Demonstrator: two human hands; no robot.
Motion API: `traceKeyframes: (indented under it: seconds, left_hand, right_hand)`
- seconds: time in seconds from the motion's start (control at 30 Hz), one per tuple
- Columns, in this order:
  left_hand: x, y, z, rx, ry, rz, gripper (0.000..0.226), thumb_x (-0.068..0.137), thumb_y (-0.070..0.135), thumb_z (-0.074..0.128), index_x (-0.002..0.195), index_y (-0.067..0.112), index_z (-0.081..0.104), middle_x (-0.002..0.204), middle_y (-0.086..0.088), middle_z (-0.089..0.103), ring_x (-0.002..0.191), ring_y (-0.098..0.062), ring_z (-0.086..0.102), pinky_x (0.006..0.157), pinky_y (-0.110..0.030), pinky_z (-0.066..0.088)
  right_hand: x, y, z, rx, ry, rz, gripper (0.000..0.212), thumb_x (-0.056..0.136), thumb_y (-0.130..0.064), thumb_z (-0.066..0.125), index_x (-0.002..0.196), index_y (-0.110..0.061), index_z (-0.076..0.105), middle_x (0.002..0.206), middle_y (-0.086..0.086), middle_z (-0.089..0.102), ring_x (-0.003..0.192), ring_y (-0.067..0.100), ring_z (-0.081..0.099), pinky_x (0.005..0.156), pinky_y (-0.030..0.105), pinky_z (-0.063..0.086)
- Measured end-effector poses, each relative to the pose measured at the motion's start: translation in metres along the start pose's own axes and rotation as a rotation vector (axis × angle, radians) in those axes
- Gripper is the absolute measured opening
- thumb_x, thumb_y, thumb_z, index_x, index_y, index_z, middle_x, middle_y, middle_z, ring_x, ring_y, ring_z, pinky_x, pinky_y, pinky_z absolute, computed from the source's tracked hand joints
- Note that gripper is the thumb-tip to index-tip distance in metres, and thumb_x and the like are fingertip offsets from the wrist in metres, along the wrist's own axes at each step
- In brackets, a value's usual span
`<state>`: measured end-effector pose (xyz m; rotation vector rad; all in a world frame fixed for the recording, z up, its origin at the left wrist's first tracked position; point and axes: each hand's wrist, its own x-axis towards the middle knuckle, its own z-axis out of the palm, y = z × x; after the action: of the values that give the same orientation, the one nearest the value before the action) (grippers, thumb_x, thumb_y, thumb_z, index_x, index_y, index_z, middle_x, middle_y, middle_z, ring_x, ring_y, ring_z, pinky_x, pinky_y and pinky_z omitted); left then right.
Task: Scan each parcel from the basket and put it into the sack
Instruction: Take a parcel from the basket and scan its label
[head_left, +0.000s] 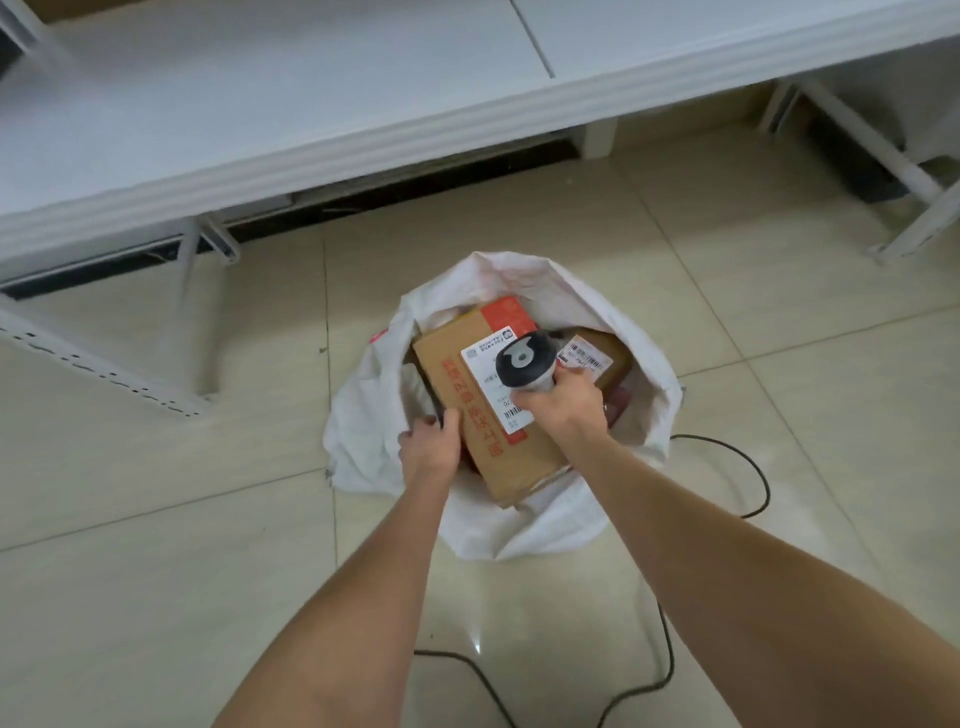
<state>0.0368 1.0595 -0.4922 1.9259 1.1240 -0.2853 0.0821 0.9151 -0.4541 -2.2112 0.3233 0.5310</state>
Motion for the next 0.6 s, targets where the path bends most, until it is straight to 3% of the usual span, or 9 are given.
traceKeyframes:
  seconds: [0.03,0.1,0.17,0.23,0.33,0.43,0.53,0.6]
  left_hand:
    - [0.011,-0.002,0.0,0.154,0.132,0.09,0.051,0.091,0.051,0.044,0.126,0.016,0.054,0.129,-0.015,0.046,0.118,-0.033,0.046,0.099,-0.043,0.037]
    - [0.028,-0.011,0.0,0.271,0.234,0.067,0.046,0.089,0.051,0.05,0.128,0.026,0.051,0.135,-0.014,0.034,0.125,-0.033,0.037,0.102,-0.045,0.032]
    - [0.04,-0.024,0.002,0.23,0.144,-0.088,0.044,0.089,0.047,0.052,0.132,0.035,0.049,0.142,-0.015,0.029,0.13,-0.034,0.031,0.105,-0.045,0.031]
    - [0.05,-0.036,0.009,0.112,-0.01,-0.116,0.05,0.092,0.034,0.054,0.14,0.023,0.046,0.143,-0.016,0.038,0.131,-0.035,0.037,0.104,-0.041,0.038]
    - [0.052,-0.037,0.01,-0.196,0.123,-0.027,0.04,0.091,0.015,0.055,0.131,0.012,0.057,0.137,-0.011,0.054,0.12,-0.033,0.052,0.099,-0.038,0.046]
    - [0.034,-0.011,-0.011,-0.301,0.297,0.163,0.031,0.093,0.011,0.044,0.116,0.014,0.065,0.114,-0.008,0.066,0.102,-0.028,0.06,0.084,-0.028,0.047]
    - [0.012,0.026,-0.037,-0.322,0.324,0.371,0.025,0.092,0.008,0.047,0.111,0.012,0.063,0.084,0.003,0.061,0.074,-0.012,0.057,0.059,-0.011,0.039]
    - [0.001,0.041,-0.048,-0.279,0.284,0.454,0.028,0.089,0.009,0.055,0.116,0.012,0.062,0.092,0.003,0.062,0.076,-0.01,0.055,0.06,-0.011,0.038]
  right_hand:
    - [0.005,0.002,0.0,-0.048,0.026,-0.005,0.045,0.08,-0.046,0.067,0.114,-0.016,0.063,0.13,0.009,0.05,0.123,0.032,0.044,0.102,0.043,0.042]
    - [0.013,0.003,-0.005,-0.184,0.092,-0.01,0.052,0.083,-0.052,0.063,0.123,-0.018,0.059,0.136,0.01,0.044,0.13,0.033,0.035,0.105,0.047,0.033]
    - [0.021,0.003,-0.012,-0.212,0.076,0.016,0.061,0.077,-0.058,0.065,0.128,-0.025,0.056,0.14,0.009,0.042,0.134,0.034,0.033,0.11,0.051,0.029]
    - [0.03,0.006,-0.016,-0.012,-0.046,0.034,0.052,0.068,-0.051,0.075,0.112,-0.025,0.063,0.127,0.006,0.058,0.123,0.029,0.051,0.105,0.049,0.04]
    - [0.033,0.008,-0.012,0.137,-0.123,-0.013,0.029,0.074,-0.031,0.079,0.094,-0.017,0.065,0.102,0.003,0.07,0.101,0.022,0.064,0.096,0.042,0.051]
    - [0.03,-0.006,-0.003,0.138,-0.109,-0.033,0.034,0.069,-0.04,0.079,0.091,-0.018,0.064,0.096,0.001,0.07,0.095,0.022,0.065,0.093,0.044,0.051]
    - [0.021,-0.027,0.01,-0.024,-0.119,-0.07,0.039,0.069,-0.049,0.076,0.09,-0.023,0.057,0.106,0.003,0.066,0.104,0.026,0.059,0.097,0.048,0.047]
    - [0.014,-0.036,0.018,-0.122,-0.108,-0.086,0.044,0.069,-0.054,0.073,0.1,-0.027,0.057,0.123,0.008,0.059,0.117,0.031,0.053,0.102,0.053,0.042]
